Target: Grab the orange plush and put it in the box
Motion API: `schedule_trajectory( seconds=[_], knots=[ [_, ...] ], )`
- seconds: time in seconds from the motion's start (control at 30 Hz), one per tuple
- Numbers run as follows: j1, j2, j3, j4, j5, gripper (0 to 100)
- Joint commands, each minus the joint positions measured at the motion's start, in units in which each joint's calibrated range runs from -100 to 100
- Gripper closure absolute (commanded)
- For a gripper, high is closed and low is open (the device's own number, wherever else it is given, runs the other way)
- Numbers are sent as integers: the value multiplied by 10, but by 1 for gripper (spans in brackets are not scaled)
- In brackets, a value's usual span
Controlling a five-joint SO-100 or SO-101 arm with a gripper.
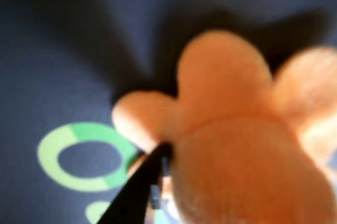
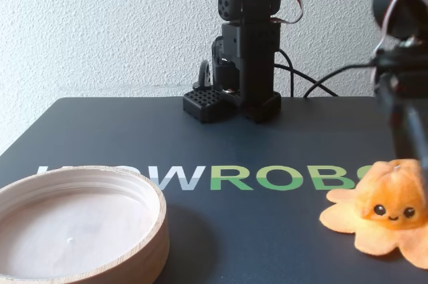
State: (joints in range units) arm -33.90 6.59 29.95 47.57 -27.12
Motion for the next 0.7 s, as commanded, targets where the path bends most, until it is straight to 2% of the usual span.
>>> schedule_trajectory(
  seconds=[0.0,0.1,0.2,0.43,0.57,0.67],
  knots=[
    [44,8,28,-22,-46,61],
    [100,6,20,-19,-11,98],
    [138,-37,6,-18,58,99],
    [315,-247,-1,-13,386,99],
    [439,-221,0,-58,485,99],
    [490,-172,-9,-111,507,99]
  ],
)
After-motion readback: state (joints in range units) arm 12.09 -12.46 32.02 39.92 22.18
